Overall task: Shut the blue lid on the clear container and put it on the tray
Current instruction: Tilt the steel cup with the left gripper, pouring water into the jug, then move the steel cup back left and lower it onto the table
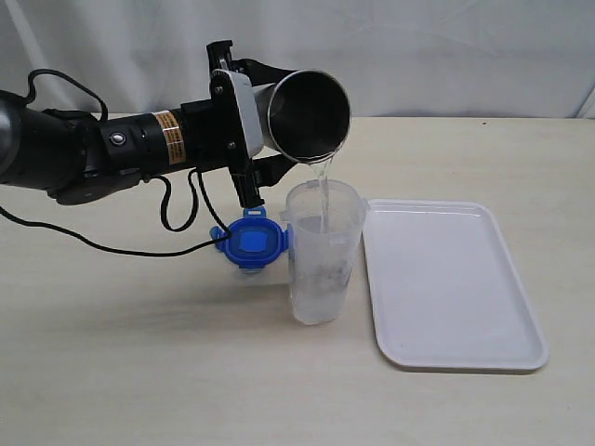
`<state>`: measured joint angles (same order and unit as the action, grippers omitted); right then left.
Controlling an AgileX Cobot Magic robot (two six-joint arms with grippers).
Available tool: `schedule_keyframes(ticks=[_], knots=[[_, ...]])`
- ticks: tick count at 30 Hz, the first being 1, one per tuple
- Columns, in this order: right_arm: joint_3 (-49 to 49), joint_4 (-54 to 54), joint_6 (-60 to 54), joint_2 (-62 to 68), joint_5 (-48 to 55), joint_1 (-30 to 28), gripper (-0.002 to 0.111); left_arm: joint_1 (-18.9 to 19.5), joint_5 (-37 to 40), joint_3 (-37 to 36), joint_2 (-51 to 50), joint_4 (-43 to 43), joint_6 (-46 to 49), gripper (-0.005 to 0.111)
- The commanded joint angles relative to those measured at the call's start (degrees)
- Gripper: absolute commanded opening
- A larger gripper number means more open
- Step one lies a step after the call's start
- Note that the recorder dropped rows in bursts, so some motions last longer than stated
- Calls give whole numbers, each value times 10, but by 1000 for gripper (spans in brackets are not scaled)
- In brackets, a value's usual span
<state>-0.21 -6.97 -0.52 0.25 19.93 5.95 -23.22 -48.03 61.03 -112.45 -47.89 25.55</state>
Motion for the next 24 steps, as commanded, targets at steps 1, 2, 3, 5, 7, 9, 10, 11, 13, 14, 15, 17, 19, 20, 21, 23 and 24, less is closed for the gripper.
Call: schedule_keyframes(ticks=[1, 2, 3, 5, 7, 9, 10, 11, 13, 14, 15, 17, 19, 20, 21, 23, 24], knots=[[2, 1, -2, -2, -1, 1, 5, 0, -31, 11, 15, 15, -1, 0], [2, 1, -2, -2, -1, 1, 5, 0, -26, 11, 15, 15, -5, 0], [2, 1, -2, -2, -1, 1, 5, 0, -21, 11, 15, 15, -7, 0], [2, 1, -2, -2, -1, 1, 5, -1, -14, 11, 15, 15, -22, 0], [2, 1, -2, -2, -1, 1, 5, -1, -6, 11, 15, 15, -43, 0], [2, 1, -2, -2, -1, 1, 5, -1, 2, 11, 15, 15, -94, 0], [2, 1, -2, -2, -1, 1, 5, -1, 6, 11, 15, 15, -125, 0], [2, 1, -2, -2, -1, 1, 5, -1, 6, 11, 15, 16, -172, 0], [2, 1, -2, -2, -1, 1, 5, 0, 3, 11, 15, 21, -213, 0], [2, 1, -2, -2, -1, 1, 5, 0, -1, 11, 15, 23, -218, 0], [2, 1, -2, -2, -1, 1, 5, 0, -4, 11, 15, 25, -218, 0], [2, 1, -2, -2, -1, 1, 5, 0, -2, 11, 15, 54, -220, 0], [2, 1, -2, -2, -1, 1, 5, 3, 6, 11, 13, 106, -236, 0], [2, 1, -2, -2, -1, 1, 5, 6, 8, 11, 13, 133, -249, 0], [2, 1, -2, -2, -1, 1, 5, 11, 12, 11, 11, 157, -271, 0], [2, 1, -2, -2, -1, 1, 5, 24, 14, 11, 5, 184, -317, 0], [2, 1, -2, -2, -1, 1, 5, 34, 10, 11, 2, 189, -337, 0]])
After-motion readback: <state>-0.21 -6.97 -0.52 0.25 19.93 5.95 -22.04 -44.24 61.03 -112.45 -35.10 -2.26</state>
